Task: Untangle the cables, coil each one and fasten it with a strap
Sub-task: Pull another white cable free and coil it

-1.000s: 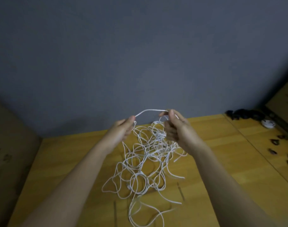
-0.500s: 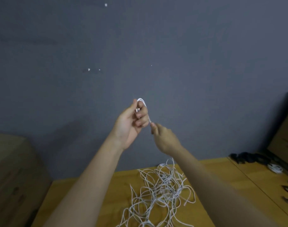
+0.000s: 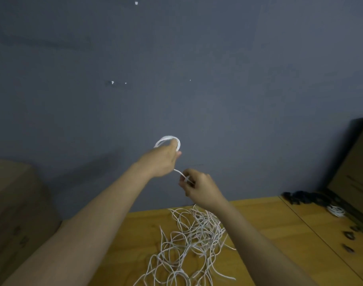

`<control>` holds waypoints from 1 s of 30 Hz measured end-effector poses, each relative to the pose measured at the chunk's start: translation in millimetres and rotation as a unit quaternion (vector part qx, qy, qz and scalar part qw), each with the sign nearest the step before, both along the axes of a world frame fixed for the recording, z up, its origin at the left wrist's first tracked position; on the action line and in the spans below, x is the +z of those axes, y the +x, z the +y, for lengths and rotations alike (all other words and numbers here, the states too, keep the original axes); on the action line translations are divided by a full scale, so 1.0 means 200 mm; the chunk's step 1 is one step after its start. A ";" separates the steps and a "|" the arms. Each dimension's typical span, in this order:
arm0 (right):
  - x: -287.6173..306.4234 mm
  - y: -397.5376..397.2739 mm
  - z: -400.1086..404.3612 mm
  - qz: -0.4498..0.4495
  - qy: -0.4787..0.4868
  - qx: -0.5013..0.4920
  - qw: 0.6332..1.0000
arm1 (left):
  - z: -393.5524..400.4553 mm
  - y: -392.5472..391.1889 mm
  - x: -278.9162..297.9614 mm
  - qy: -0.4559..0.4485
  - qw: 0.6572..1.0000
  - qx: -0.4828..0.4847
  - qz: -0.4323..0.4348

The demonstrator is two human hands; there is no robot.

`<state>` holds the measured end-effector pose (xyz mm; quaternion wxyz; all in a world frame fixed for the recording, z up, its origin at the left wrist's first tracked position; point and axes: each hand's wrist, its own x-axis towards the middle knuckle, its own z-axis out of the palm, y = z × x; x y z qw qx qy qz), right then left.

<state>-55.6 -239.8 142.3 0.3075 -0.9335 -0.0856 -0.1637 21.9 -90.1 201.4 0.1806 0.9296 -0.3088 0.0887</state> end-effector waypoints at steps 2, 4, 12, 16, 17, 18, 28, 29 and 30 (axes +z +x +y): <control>-0.07 0.01 -0.13 0.037 -0.044 -0.057 0.997 | -0.01 -0.01 0.00 0.108 0.994 0.011 -0.015; -0.14 0.01 -0.27 0.082 -0.036 -0.120 0.989 | 0.01 0.00 0.03 0.139 0.990 0.008 0.031; 0.36 0.17 -0.41 0.054 -0.045 -0.256 0.964 | -0.02 0.01 0.44 0.023 0.992 -0.105 0.064; 0.92 0.25 -0.34 -0.160 0.297 -0.151 0.929 | -0.12 -0.01 0.77 -0.226 0.968 -0.111 -0.014; 1.01 0.25 -0.32 -0.191 0.354 -0.103 0.910 | -0.13 -0.01 0.85 -0.272 0.955 -0.113 -0.021; 1.07 0.26 -0.30 -0.193 0.380 -0.060 0.903 | -0.13 -0.02 0.92 -0.308 0.944 -0.117 -0.019; 1.78 0.17 -0.18 -0.273 0.359 0.003 0.893 | -0.09 -0.04 1.36 -0.390 0.908 -0.149 -0.042; 1.78 0.16 -0.18 -0.209 0.285 -0.014 0.935 | -0.08 -0.03 1.36 -0.383 0.911 -0.140 -0.051; 1.78 0.14 -0.18 -0.159 0.234 -0.038 0.958 | -0.07 -0.02 1.35 -0.376 0.915 -0.132 -0.057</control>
